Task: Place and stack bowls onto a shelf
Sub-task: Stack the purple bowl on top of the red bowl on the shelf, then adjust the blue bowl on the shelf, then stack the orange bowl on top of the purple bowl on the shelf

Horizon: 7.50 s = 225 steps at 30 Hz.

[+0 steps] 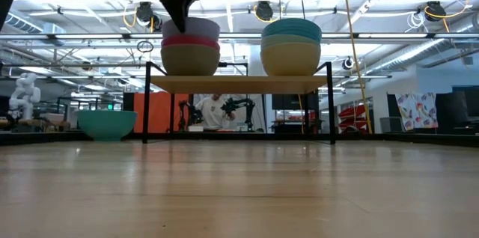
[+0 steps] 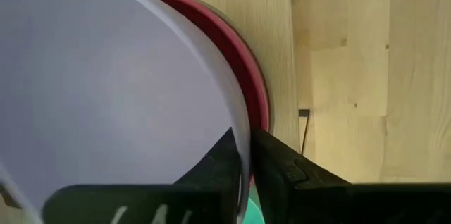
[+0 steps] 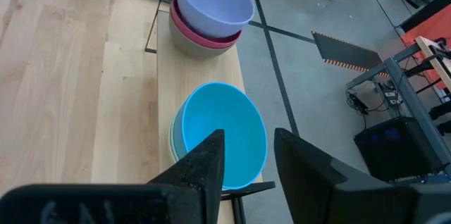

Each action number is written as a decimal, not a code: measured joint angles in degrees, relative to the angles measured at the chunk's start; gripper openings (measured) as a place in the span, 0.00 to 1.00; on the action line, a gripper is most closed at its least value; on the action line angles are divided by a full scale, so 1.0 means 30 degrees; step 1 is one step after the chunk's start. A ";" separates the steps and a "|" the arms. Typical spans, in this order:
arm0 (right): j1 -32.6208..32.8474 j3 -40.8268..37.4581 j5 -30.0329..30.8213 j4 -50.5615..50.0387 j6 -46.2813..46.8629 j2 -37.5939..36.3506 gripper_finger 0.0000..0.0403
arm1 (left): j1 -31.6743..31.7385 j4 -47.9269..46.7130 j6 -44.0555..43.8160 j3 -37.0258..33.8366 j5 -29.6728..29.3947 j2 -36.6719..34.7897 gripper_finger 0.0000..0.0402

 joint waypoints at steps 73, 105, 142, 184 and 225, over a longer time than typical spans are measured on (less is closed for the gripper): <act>0.0000 -0.0003 0.0000 0.0003 0.0014 0.0000 0.29 | -0.0659 0.2747 -0.1766 0.0022 -0.2801 -0.1785 0.01; 0.0000 -0.0459 -0.0017 0.0157 -0.0020 -0.0021 0.29 | -0.0813 0.3173 -0.2084 0.0888 -0.3441 -0.1931 0.00; -0.0014 -1.3409 0.1923 1.1943 0.2020 -0.0007 0.26 | -0.0984 -0.1319 -0.3604 0.5005 -0.5457 -0.1953 0.00; 0.0007 -1.3529 0.2922 1.0704 0.2219 -0.7890 0.25 | -0.4914 -0.1300 -1.6659 -0.7919 0.2722 -1.2565 0.01; 0.0007 -1.3522 0.2907 1.0904 0.2035 -0.7903 0.25 | -1.7257 0.7673 -2.9271 -2.1534 1.0987 -1.3282 0.32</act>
